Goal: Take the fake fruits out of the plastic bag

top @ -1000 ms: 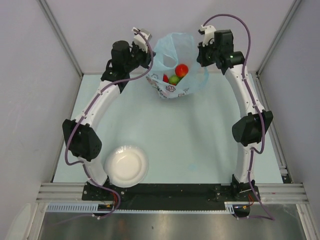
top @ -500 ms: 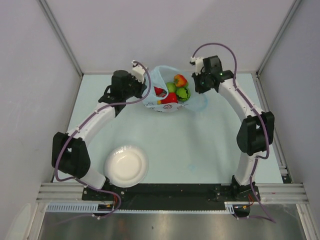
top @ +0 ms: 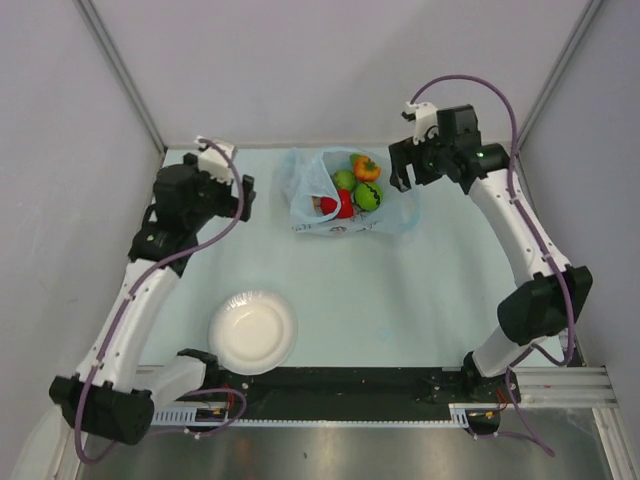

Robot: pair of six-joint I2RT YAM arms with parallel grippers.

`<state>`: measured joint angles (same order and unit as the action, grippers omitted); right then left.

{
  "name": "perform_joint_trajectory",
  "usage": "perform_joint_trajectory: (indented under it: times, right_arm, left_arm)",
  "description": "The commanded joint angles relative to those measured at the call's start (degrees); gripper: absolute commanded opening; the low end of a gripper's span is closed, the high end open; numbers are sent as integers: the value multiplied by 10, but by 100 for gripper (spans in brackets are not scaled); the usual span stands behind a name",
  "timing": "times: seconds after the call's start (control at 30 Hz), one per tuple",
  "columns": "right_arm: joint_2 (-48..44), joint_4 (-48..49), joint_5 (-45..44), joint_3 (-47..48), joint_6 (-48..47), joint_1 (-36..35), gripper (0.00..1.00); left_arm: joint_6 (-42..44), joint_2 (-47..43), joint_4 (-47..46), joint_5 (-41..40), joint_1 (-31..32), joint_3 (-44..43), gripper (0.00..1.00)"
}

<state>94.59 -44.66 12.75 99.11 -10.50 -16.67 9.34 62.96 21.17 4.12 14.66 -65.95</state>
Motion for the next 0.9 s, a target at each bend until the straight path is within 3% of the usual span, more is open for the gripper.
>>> perform_joint_trajectory:
  times: [0.0,0.07,0.17,0.2,0.27,0.37,0.57,0.8,0.87]
  right_arm:
    - [-52,-14,39,-46,8,1,90]
    - [-59,-10,48,-73,14,-1,99]
    - [-57,0,77,-102,21,-3,100]
    - [-56,4,84,-106,22,-5,100]
    - [-51,6,90,-110,21,-12,100]
    - [-47,3,91,-110,13,-20,100]
    - [-43,2,94,-119,3,-26,100]
    - [-46,5,92,-131,-7,-29,100]
    - [-48,9,90,-133,-7,-30,100]
  left_arm:
    - [93,-39,151,76,-109,55,100]
    - [129,-61,181,146,-177,107,100]
    - [186,-60,233,201,-211,161,99]
    - [204,-57,241,210,-219,167,94]
    - [204,-35,228,190,-241,187,97]
    - [263,12,263,222,-270,192,92]
    - [387,50,306,254,-273,248,91]
    - [417,19,233,224,-240,313,91]
    - [408,2,196,208,-224,338,84]
